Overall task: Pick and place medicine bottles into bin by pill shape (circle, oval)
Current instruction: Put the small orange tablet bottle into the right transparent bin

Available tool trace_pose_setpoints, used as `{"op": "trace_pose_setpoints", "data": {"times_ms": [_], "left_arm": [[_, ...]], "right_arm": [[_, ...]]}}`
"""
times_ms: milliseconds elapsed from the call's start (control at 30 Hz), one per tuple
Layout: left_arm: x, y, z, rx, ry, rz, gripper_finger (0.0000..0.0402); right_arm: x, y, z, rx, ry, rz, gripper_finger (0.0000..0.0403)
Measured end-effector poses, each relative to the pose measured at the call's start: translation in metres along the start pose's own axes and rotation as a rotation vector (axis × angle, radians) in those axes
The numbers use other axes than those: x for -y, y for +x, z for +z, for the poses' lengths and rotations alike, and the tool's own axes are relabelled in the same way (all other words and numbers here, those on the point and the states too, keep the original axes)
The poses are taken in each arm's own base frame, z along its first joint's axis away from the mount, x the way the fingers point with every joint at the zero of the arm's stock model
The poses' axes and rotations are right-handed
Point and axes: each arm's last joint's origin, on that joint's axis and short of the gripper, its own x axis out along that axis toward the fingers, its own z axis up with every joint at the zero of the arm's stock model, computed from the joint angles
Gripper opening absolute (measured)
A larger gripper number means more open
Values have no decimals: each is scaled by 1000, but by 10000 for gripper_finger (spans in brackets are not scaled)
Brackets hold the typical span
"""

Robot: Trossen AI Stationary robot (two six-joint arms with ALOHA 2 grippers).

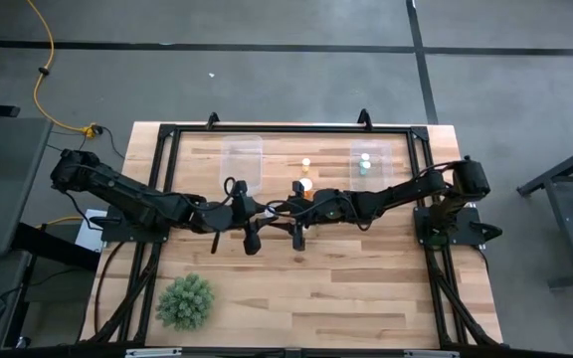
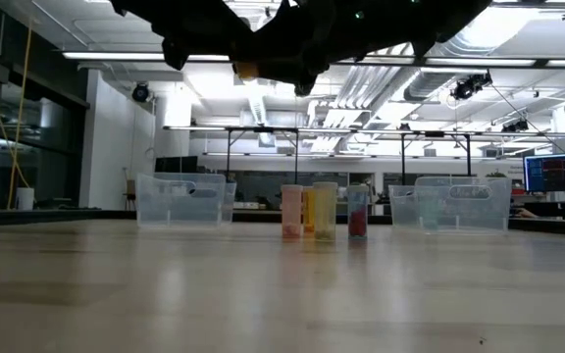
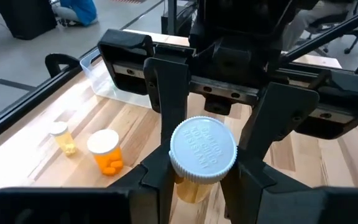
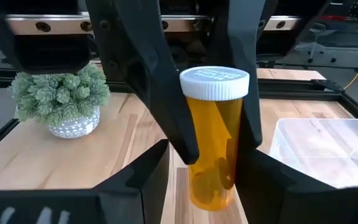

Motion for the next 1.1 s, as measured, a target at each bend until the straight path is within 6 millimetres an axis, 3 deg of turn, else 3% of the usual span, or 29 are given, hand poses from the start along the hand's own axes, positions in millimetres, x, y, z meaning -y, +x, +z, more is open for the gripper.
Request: {"op": "trace_pose_setpoints", "data": {"times_ms": [1100], "left_arm": [[0, 0, 1, 11, -7, 2, 97]], "right_arm": [[0, 0, 0, -4, -4, 4, 158]]}}
